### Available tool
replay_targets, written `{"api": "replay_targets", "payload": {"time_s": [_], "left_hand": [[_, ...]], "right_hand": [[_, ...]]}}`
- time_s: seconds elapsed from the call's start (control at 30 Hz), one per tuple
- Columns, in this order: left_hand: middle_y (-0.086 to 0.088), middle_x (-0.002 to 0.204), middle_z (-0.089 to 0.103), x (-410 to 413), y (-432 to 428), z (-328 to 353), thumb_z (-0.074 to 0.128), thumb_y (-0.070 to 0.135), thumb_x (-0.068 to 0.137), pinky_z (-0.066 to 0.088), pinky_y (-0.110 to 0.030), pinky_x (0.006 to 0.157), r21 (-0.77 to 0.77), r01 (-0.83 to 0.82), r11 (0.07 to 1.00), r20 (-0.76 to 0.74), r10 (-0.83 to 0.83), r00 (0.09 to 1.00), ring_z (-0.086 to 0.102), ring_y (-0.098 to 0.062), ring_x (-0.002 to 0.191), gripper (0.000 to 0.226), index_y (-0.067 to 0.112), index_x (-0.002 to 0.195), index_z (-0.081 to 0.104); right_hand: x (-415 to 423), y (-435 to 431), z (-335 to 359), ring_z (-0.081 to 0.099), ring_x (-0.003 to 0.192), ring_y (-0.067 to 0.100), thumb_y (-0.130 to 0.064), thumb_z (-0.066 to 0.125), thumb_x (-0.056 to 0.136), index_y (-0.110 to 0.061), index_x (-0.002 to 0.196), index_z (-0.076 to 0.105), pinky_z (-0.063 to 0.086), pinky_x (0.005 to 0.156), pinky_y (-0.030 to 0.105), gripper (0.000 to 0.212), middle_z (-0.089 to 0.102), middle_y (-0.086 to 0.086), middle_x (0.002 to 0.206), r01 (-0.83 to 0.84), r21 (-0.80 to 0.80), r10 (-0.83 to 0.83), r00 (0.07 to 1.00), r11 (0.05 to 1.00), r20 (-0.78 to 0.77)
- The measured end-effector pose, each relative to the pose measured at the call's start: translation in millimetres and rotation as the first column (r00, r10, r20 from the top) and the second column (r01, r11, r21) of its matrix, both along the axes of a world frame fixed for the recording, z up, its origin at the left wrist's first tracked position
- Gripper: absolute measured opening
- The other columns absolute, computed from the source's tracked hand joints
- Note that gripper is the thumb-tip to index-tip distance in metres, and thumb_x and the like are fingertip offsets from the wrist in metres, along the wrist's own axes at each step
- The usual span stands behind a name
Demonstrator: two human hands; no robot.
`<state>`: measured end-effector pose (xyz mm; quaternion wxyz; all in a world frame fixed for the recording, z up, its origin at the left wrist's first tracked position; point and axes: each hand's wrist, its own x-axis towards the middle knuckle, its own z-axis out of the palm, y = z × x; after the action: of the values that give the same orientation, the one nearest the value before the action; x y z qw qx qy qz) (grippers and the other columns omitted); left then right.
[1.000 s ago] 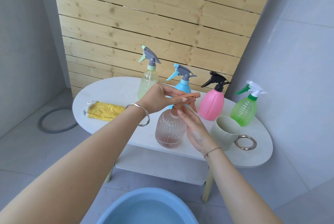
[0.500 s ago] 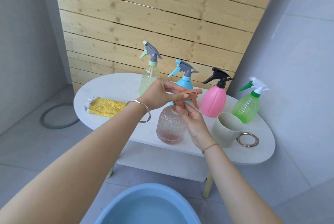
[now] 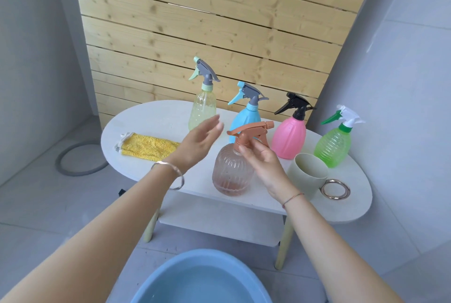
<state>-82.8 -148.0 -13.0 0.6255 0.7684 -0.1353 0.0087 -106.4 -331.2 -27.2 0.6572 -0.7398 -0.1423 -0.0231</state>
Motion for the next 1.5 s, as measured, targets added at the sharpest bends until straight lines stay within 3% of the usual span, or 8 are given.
{"api": "replay_targets", "payload": {"time_s": [0.13,0.27,0.57,0.67,0.8,1.03,1.17,1.5], "left_hand": [[0.016,0.149,0.036,-9.4,7.9,-46.8,0.083,0.041,0.070,0.028,-0.019,0.110,0.311,0.245,0.918,-0.100,-0.225,0.969,0.035,0.001,0.135,0.104,0.028,0.152,0.022],[0.013,0.135,0.051,-0.6,-1.8,-58.2,0.089,0.023,0.066,0.037,-0.014,0.103,0.302,0.214,0.929,-0.039,-0.212,0.977,0.047,0.001,0.122,0.099,0.029,0.146,0.032],[0.011,0.126,0.057,2.5,-4.7,-67.0,0.090,0.040,0.056,0.041,-0.025,0.102,0.280,0.159,0.947,0.010,-0.169,0.986,0.051,-0.002,0.119,0.094,0.024,0.136,0.042],[0.011,0.124,0.057,-3.4,-10.7,-66.3,0.082,0.054,0.047,0.044,-0.026,0.099,0.258,0.140,0.956,-0.004,-0.144,0.990,0.053,-0.003,0.116,0.101,0.023,0.134,0.042],[0.011,0.128,0.052,-14.5,-11.4,-64.5,0.086,0.044,0.051,0.039,-0.007,0.090,0.230,0.179,0.957,-0.016,-0.181,0.983,0.050,0.001,0.114,0.106,0.023,0.141,0.035],[-0.002,0.141,0.047,-10.5,-12.3,-43.3,0.044,0.018,0.099,0.028,-0.030,0.112,0.137,0.167,0.976,-0.265,-0.126,0.956,0.041,-0.016,0.132,0.046,0.021,0.145,0.041],[0.010,0.136,0.047,-19.3,-27.0,-27.3,0.017,0.035,0.107,0.021,-0.026,0.114,-0.009,0.180,0.984,-0.301,-0.174,0.938,0.042,-0.007,0.127,0.040,0.031,0.128,0.050],[-0.001,0.125,0.066,-14.1,41.0,-2.4,0.048,0.041,0.098,0.049,-0.034,0.101,-0.071,0.098,0.993,-0.267,-0.114,0.957,0.061,-0.016,0.117,0.038,0.022,0.128,0.059]], "right_hand": [[0.2,-8.3,4.4,0.049,0.125,0.000,-0.016,0.056,0.095,-0.034,0.123,0.055,0.036,0.105,0.017,0.034,0.059,-0.010,0.131,-0.097,-0.096,0.096,0.995,0.991,-0.015],[3.5,-8.7,2.0,0.053,0.120,-0.001,-0.015,0.060,0.092,-0.036,0.115,0.058,0.038,0.105,0.021,0.031,0.063,-0.016,0.121,-0.026,-0.148,0.035,0.998,0.989,0.057],[3.0,2.0,-10.8,0.058,0.113,0.005,-0.022,0.063,0.090,-0.023,0.111,0.064,0.043,0.100,0.028,0.021,0.068,-0.008,0.114,0.152,-0.159,-0.119,0.972,0.975,0.203],[-5.0,5.7,-19.8,0.048,0.118,-0.001,-0.031,0.070,0.084,-0.022,0.124,0.053,0.036,0.095,0.012,0.045,0.055,-0.011,0.125,0.253,-0.188,-0.233,0.965,0.949,0.123],[-12.2,-11.2,-24.8,0.051,0.111,0.010,-0.045,0.081,0.068,-0.026,0.122,0.050,0.041,0.086,0.019,0.065,0.052,-0.008,0.122,0.343,-0.274,-0.351,0.936,0.898,0.021],[-35.3,-21.3,-28.3,0.041,0.127,0.007,-0.029,0.070,0.083,-0.025,0.139,0.037,0.033,0.109,0.030,0.065,0.042,-0.008,0.140,0.291,-0.174,-0.305,0.950,0.941,-0.064],[-30.3,2.1,-35.3,0.042,0.125,0.010,-0.024,0.083,0.068,-0.023,0.141,0.029,0.036,0.102,0.025,0.091,0.042,-0.005,0.137,0.342,-0.248,-0.358,0.933,0.906,-0.022],[-10.3,32.5,4.7,0.051,0.115,0.008,-0.016,0.091,0.058,-0.029,0.127,0.031,0.045,0.096,0.024,0.092,0.051,-0.002,0.125,0.159,-0.197,-0.171,0.984,0.967,-0.046]]}}
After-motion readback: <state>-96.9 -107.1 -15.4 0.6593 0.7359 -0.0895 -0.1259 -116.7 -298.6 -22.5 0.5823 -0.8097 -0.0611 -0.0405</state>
